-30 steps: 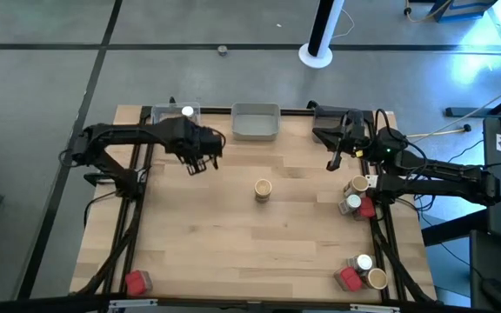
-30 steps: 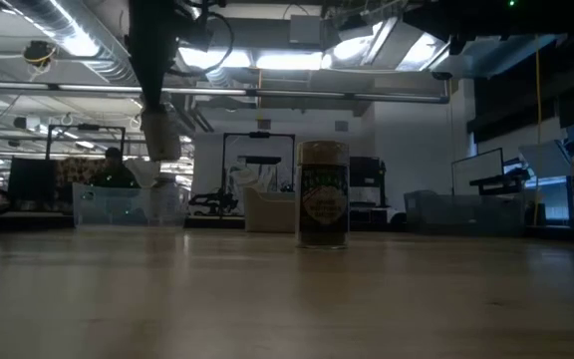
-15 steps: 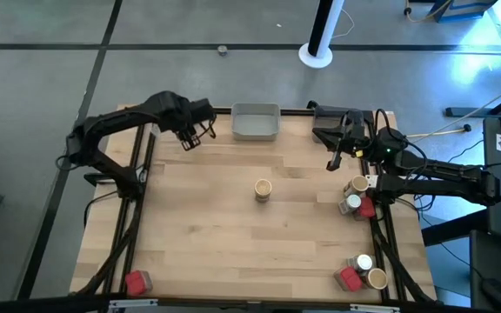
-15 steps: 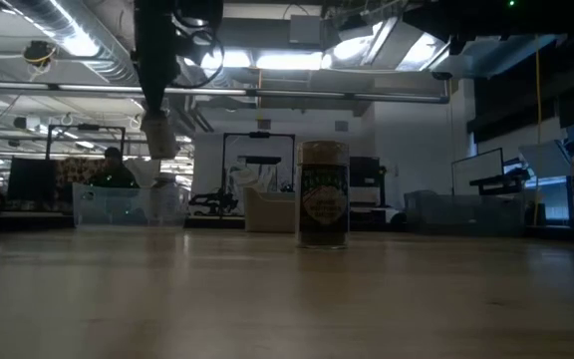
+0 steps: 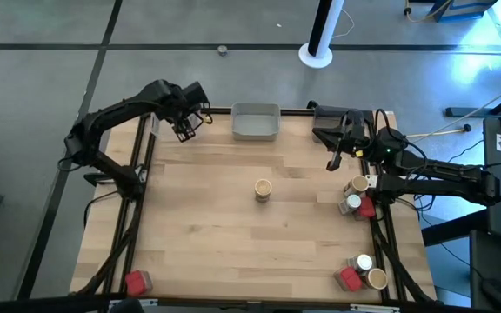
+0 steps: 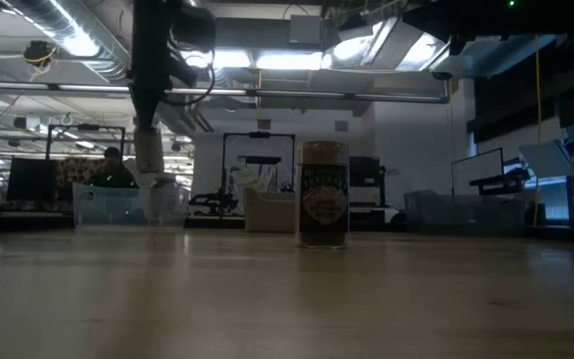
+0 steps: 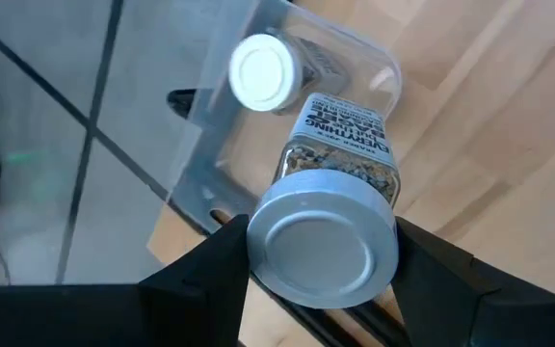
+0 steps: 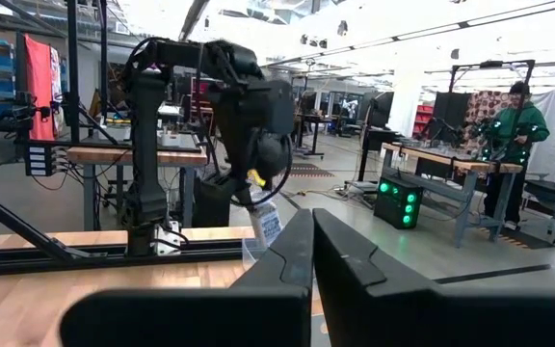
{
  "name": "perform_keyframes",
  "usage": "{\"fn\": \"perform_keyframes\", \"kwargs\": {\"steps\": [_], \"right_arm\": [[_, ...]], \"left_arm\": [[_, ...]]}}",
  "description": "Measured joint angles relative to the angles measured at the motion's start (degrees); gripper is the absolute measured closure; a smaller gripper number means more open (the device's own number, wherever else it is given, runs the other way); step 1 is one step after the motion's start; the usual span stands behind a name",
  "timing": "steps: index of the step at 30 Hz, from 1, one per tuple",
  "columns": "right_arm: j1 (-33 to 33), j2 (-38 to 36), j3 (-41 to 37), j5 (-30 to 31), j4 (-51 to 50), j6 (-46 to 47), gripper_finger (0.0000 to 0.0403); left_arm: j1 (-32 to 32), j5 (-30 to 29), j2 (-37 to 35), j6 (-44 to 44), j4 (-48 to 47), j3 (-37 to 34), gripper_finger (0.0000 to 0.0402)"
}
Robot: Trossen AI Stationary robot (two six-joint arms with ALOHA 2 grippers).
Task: Sort spices by type
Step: Put the white seasoning bottle into the transparent bin
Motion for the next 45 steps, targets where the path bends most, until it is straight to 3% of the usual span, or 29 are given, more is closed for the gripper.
{"fn": "perform_keyframes", "kwargs": {"steps": [12, 26, 45], "right_arm": [[0.0, 0.0, 0.0, 0.0, 0.0, 0.0, 0.0391], [0.0, 0.0, 0.0, 0.0, 0.0, 0.0, 0.0391], [0.0, 0.0, 0.0, 0.4, 0.0, -0.5, 0.0391]], "left_arm": [[4.0, 0.2, 0.0, 6.1, 9.5, -9.1, 0.0206], [6.5, 5.8, 0.0, 8.9, 20.3, -17.9, 0.0204], [6.5, 6.4, 0.0, 5.6, 23.7, -19.7, 0.0165]]}}
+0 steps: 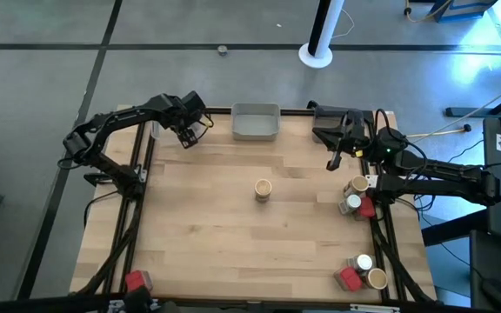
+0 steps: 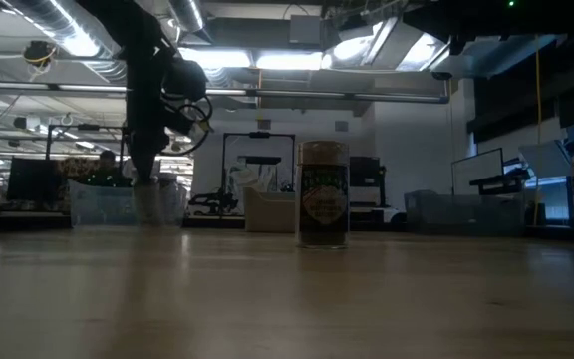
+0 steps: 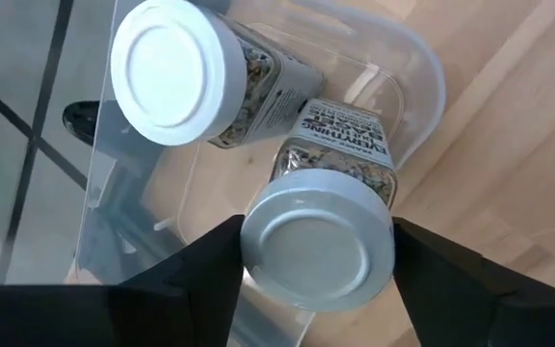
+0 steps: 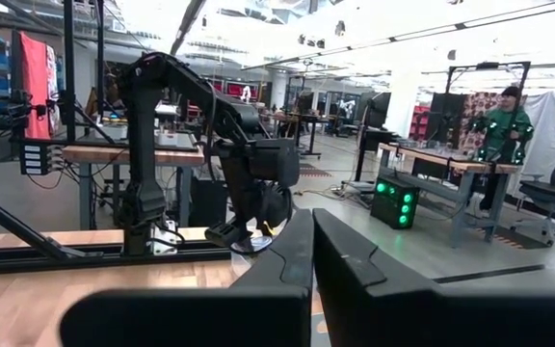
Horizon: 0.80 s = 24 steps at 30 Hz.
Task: Sort spices by type
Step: Put the white seasoning bottle into the transparent bin
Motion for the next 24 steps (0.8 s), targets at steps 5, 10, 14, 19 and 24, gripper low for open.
{"fn": "perform_keyframes", "kwargs": {"steps": [5, 10, 14, 19, 24], "right_arm": [[0.0, 0.0, 0.0, 0.0, 0.0, -0.2, 0.0391], [0.0, 0.0, 0.0, 0.0, 0.0, -0.7, 0.0391], [0.0, 0.0, 0.0, 0.0, 0.0, -1.0, 0.0391], [0.0, 0.0, 0.0, 0.0, 0.0, -1.0, 0.0391], [0.0, 0.0, 0.0, 0.0, 0.0, -1.0, 0.0391]], "left_arm": [[0.0, 0.3, 0.0, 0.1, -1.4, 1.9, 0.0141], [-0.2, 0.3, 0.0, -0.5, -5.8, 6.5, 0.0136], [-0.6, 0.3, 0.0, -2.9, -9.6, 10.8, 0.0136], [-3.3, 5.9, -1.1, -4.9, -10.6, 14.4, 0.0136], [-7.6, 6.7, -4.0, -6.0, -9.0, 15.0, 0.0136]]}}
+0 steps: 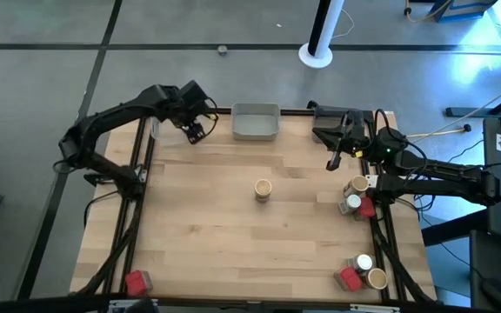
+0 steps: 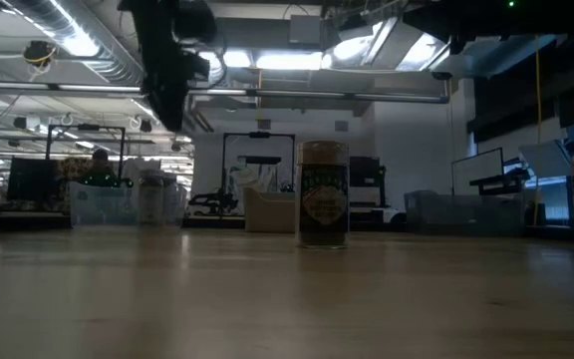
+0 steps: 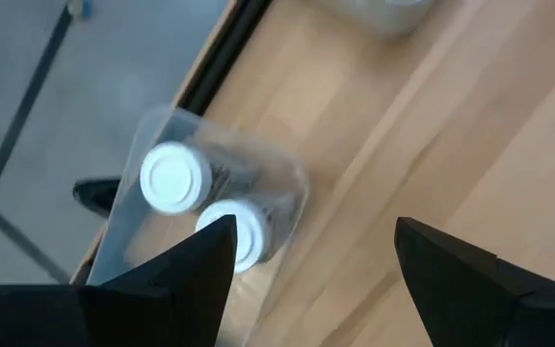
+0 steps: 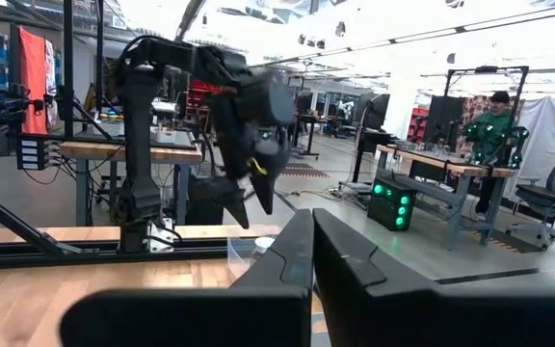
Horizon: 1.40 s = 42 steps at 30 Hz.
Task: Sort spices by type
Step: Put the white seasoning bottle into the transparent bin
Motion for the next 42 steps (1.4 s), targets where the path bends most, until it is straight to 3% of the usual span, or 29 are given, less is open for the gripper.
{"fn": "perform_keyframes", "kwargs": {"steps": [8, 17, 28, 38, 42], "right_arm": [[0.0, 0.0, 0.0, 0.0, 0.0, 0.0, 0.0391], [0.0, 0.0, 0.0, 0.0, 0.0, 0.0, 0.0391], [0.0, 1.7, 0.0, 0.0, 0.2, 0.0, 0.0391], [0.0, 5.3, 0.0, -0.2, 0.1, 0.4, 0.0391], [0.0, 5.3, 0.0, -2.3, -0.2, 6.7, 0.0391]], "left_arm": [[-8.6, -0.1, -4.1, -5.2, 0.9, 0.0, 0.0136], [-21.1, -0.1, -5.0, -10.2, 9.8, 0.0, 0.0137], [-33.3, -2.8, -4.8, -7.5, 23.6, -0.6, 0.0137], [-37.5, -2.9, -5.2, 6.2, 51.6, -14.3, 0.0137], [-36.1, 4.5, -5.4, 11.0, 65.5, -20.7, 0.0137]]}}
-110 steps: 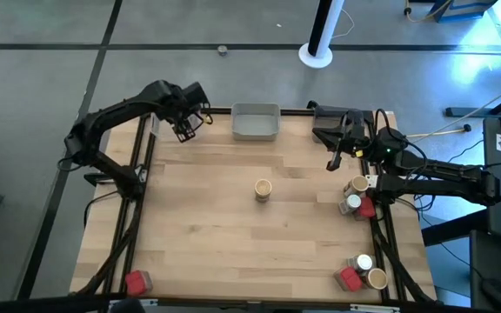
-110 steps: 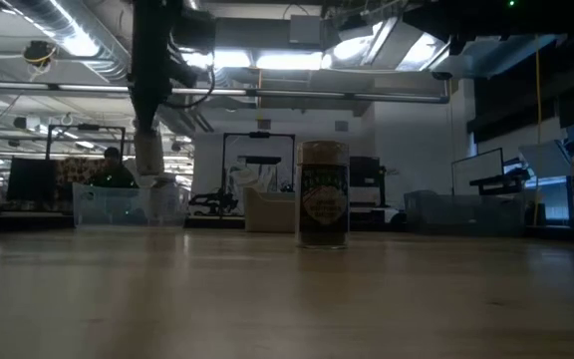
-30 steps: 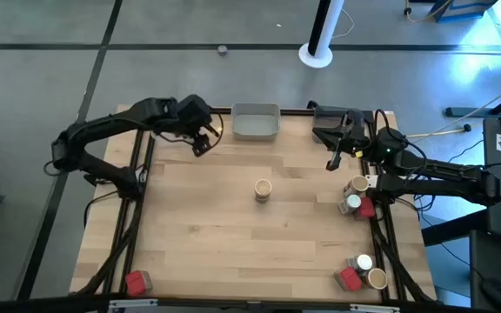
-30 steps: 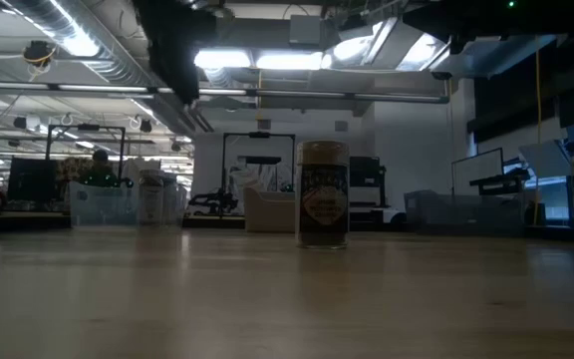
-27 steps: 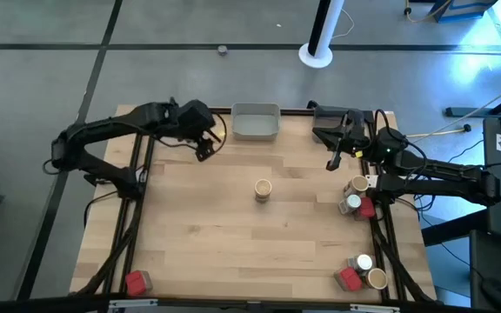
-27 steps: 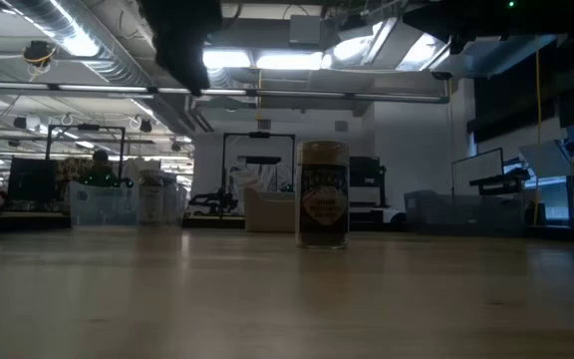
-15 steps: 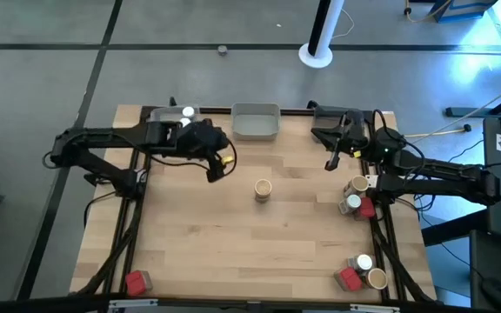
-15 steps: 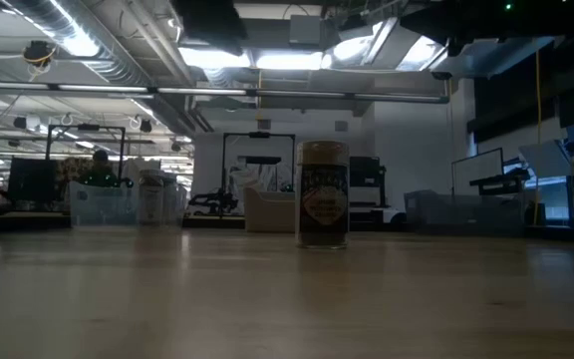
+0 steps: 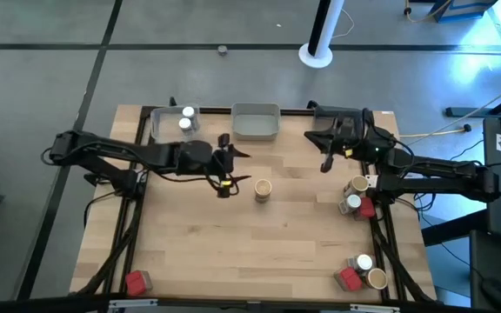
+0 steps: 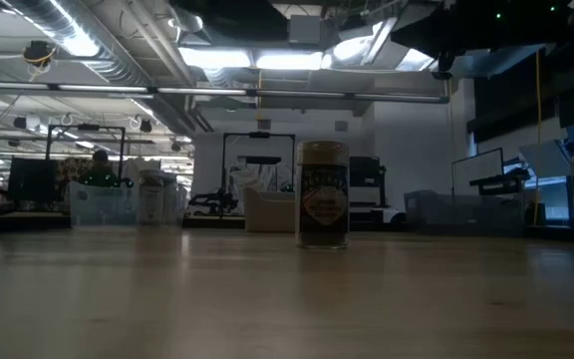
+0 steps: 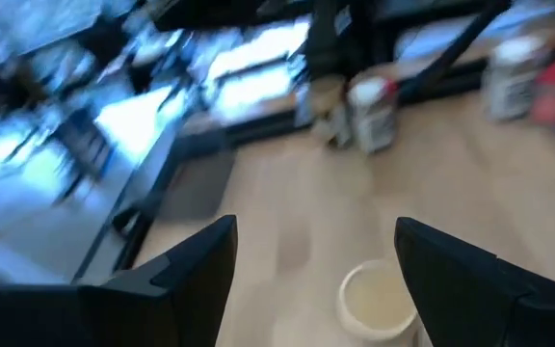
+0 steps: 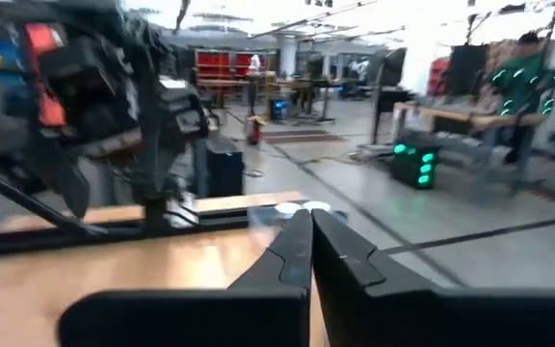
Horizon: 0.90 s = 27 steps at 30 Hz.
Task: Sort spices by type
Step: Put the white seasoning bottle into the transparent bin
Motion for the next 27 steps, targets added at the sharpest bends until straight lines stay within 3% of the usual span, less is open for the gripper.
{"fn": "perform_keyframes", "kwargs": {"steps": [3, 8, 16, 23, 27], "right_arm": [[0.0, -0.3, 0.2, -4.0, -0.6, 1.2, 0.0391], [0.6, -0.2, 6.5, -3.3, -13.9, 3.3, 0.0391], [8.9, 2.5, 21.5, 9.7, -38.6, 4.1, 0.0391], [17.3, 5.9, 33.4, 14.0, -55.4, 10.3, 0.0391], [23.0, 9.9, 40.3, 19.7, -66.7, 16.9, 0.0391]], "left_arm": [[1.8, 6.2, -0.2, 1.4, 8.6, -4.2, 0.0137], [4.4, 6.8, -1.7, 2.6, 15.7, -10.0, 0.0137], [5.1, 7.7, -10.4, 0.5, 15.7, -18.2, 0.0137], [5.0, 7.8, -20.3, 0.9, 14.7, -22.4, 0.0137], [4.9, 7.8, -23.6, -0.6, 10.5, -22.5, 0.0137]]}}
